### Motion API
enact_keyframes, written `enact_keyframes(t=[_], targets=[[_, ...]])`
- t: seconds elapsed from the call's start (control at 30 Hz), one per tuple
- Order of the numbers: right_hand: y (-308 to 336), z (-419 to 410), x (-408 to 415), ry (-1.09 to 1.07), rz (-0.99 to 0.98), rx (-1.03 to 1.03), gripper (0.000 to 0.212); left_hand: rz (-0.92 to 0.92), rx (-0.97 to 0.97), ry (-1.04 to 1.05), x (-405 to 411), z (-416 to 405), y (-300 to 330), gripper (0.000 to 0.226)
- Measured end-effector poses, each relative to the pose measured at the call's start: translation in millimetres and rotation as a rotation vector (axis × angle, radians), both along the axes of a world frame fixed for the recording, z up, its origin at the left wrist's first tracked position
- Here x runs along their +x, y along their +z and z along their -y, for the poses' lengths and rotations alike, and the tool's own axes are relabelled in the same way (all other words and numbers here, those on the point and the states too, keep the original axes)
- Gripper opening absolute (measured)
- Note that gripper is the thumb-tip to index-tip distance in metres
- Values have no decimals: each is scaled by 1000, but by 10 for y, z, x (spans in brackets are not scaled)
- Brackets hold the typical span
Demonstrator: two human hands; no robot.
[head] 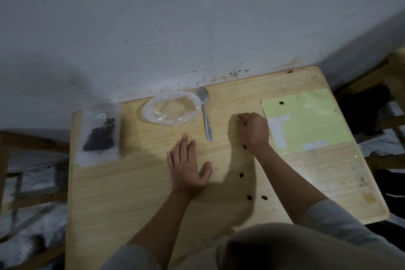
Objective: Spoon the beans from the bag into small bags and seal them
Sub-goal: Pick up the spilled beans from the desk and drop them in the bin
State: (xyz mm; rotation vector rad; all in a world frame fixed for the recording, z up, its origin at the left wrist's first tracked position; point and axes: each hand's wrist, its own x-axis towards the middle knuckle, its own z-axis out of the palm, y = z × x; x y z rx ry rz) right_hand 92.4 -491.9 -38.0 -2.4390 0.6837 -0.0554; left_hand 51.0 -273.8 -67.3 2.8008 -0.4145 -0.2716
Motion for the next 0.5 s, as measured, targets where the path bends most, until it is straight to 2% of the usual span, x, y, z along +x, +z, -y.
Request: enact_keyframes(t=[0.2, 0.4, 0.5], targets=[[-46, 0, 29, 55, -72, -50, 25, 4, -12, 7, -5, 1, -4, 80], [23, 28, -86, -92, 134, 128, 20, 7, -8, 2, -15, -4, -17, 80], [32, 4, -160, -186, 175, 239, 25, 9, -5, 1, -10, -4, -25, 79]])
